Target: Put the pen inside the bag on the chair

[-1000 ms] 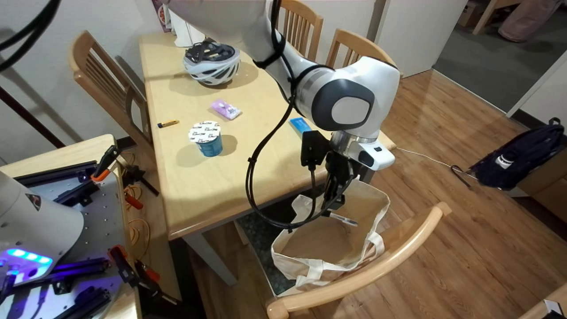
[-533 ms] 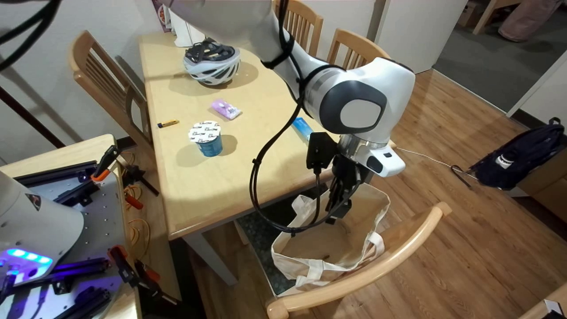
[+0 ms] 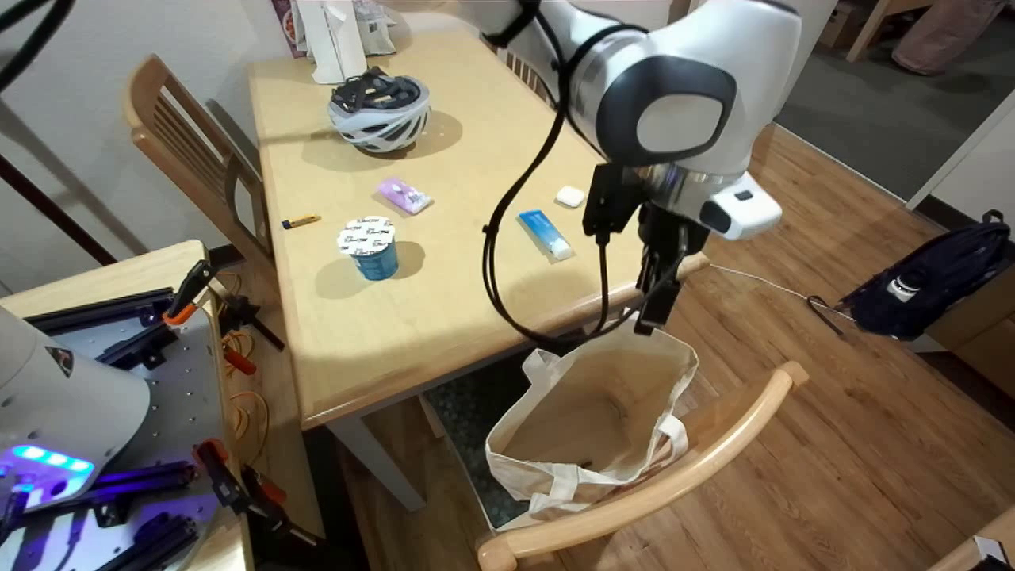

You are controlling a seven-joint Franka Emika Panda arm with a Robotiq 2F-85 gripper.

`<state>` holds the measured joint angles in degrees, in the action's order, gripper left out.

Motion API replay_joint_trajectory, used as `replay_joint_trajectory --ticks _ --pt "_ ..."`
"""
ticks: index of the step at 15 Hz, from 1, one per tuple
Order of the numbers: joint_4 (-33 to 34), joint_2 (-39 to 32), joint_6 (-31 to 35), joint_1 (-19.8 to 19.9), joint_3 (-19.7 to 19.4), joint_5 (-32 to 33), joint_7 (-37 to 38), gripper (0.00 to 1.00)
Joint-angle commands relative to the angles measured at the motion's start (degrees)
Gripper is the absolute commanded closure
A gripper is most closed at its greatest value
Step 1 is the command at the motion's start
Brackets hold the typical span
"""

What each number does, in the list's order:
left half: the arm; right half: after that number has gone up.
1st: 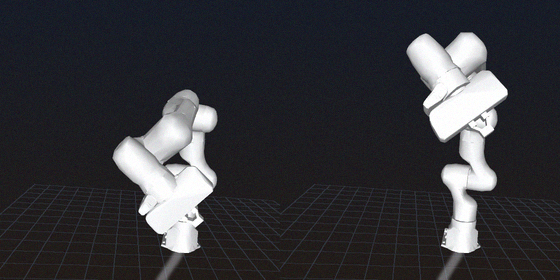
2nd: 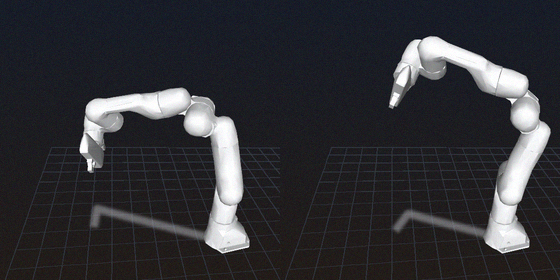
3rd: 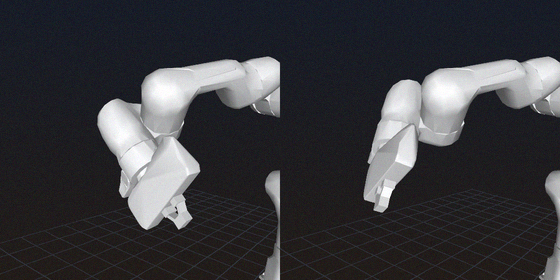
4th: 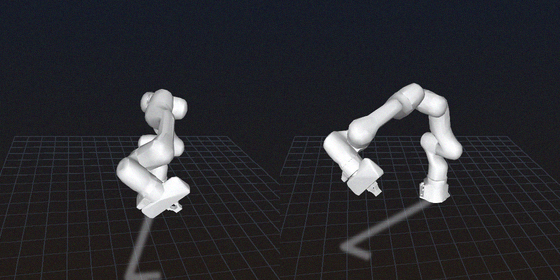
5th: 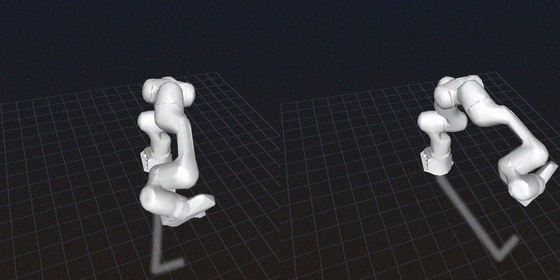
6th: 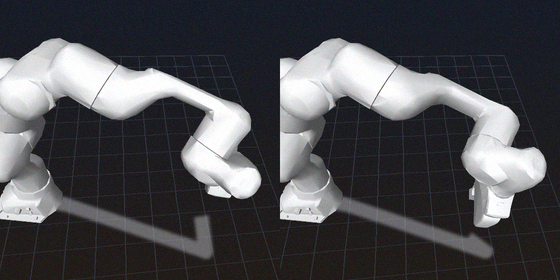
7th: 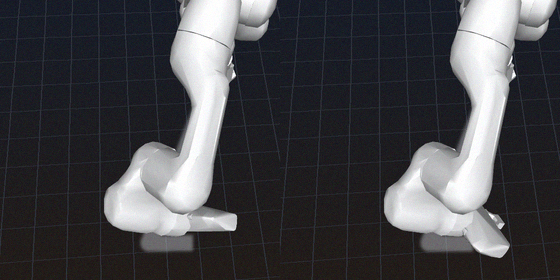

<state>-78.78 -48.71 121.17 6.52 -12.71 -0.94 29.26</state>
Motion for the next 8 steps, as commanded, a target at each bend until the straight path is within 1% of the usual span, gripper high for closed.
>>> replay_joint_trajectory --ticks 1,4,6,7,8 --pt "1.26 3.19 2.87 0.6 4.02 -6.73 0.04 0.0" --pt "-1.7 6.4 10.13 -0.22 6.56 -9.91 -2.09 0.0" --pt "-3.34 7.66 12.48 0.61 10.72 -13.87 -6.6 0.0" --pt "0.88 4.83 9.62 -0.62 7.26 -11.06 -2.66 0.0" --pt "0.34 5.3 10.24 -0.71 8.42 -12.12 -3.6 0.0"
